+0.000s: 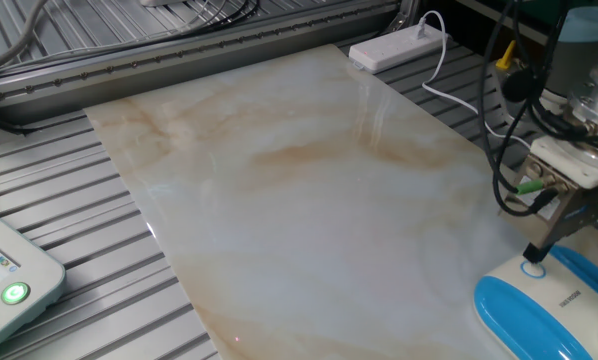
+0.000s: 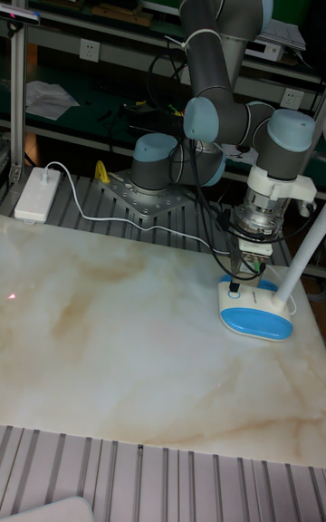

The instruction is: Turn on the desk lamp by pressing the button

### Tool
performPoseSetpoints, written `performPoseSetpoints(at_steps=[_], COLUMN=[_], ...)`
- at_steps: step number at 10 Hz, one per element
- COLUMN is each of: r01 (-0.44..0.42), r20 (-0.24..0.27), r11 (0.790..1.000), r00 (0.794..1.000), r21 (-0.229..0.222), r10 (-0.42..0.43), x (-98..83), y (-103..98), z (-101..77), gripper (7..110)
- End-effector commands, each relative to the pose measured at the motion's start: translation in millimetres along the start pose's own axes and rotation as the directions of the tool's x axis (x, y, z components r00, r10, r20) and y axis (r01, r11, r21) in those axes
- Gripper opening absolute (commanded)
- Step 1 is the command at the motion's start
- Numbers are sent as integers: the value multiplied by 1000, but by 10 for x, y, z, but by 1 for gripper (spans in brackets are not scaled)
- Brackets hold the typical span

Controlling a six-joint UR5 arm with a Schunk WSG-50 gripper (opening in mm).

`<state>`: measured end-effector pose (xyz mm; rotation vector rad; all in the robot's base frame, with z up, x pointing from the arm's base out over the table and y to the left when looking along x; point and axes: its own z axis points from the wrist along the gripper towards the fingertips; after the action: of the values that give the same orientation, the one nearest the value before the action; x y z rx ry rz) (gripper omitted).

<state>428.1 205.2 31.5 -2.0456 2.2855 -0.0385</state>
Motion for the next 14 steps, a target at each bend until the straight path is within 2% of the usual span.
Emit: performPoseSetpoints(at_steps=[1,11,14], r01=[-10,-22,-20], r20=[10,3,1], r11=[1000,1000,1000], r00=[1000,1000,1000], r21=[0,17,15], r10=[10,22,20], x=[-36,-40,-25], y=[-4,-44,-31], z=[33,204,142], gripper=[7,7,7])
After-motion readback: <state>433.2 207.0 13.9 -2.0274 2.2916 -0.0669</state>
